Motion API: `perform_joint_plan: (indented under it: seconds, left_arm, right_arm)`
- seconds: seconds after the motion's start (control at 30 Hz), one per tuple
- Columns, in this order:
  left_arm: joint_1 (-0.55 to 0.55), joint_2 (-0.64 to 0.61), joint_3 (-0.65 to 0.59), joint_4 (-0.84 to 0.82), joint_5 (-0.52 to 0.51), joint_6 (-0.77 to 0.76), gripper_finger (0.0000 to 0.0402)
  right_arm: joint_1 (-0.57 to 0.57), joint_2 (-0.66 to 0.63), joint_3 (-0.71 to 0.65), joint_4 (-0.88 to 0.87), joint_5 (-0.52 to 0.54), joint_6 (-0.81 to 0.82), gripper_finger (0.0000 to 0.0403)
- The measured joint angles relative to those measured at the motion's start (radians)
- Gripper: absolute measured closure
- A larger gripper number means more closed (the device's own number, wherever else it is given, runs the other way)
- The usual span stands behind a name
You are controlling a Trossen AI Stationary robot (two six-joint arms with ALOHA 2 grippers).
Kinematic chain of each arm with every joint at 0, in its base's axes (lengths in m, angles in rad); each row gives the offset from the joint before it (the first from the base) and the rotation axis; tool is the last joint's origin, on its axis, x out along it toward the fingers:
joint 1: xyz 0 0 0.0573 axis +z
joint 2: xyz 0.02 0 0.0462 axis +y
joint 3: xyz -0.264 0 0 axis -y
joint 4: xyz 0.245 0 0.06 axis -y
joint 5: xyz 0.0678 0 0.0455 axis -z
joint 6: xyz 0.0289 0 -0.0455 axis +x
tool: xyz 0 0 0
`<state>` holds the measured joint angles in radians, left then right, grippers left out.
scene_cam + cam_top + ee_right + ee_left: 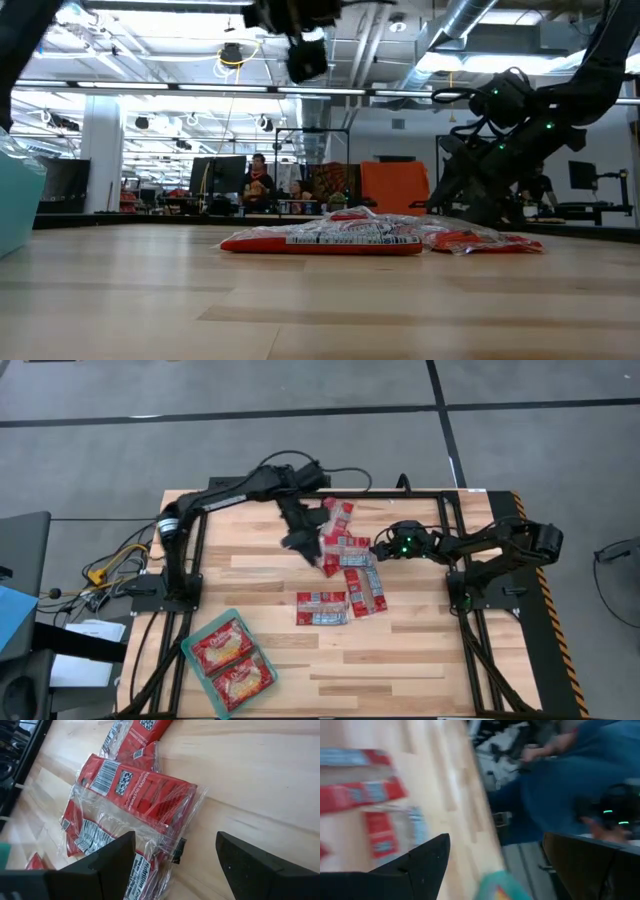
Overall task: Sort popcorn bags into baskets
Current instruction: Put the red popcorn bag into the green bin
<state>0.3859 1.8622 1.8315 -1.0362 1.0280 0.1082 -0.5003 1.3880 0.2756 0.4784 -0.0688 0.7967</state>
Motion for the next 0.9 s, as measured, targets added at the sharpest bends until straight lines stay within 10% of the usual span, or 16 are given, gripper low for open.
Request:
perform_joint_plan:
  seconds: [0.43,0.9]
  left_arm:
    - [0.029,-0.282,-0.876,1.432,-0.386,-0.775,0.0095]
    - [-0.003,-0.118,-0.964,1.742,-0.505,-1.002,0.0095]
  right_arm:
    - [0.016,0.005,0.000,-0.001,-0.040,-0.039,0.0101]
    - [0.024,0.020,0.047,-0.012,-0.066,-0.098,0.0101]
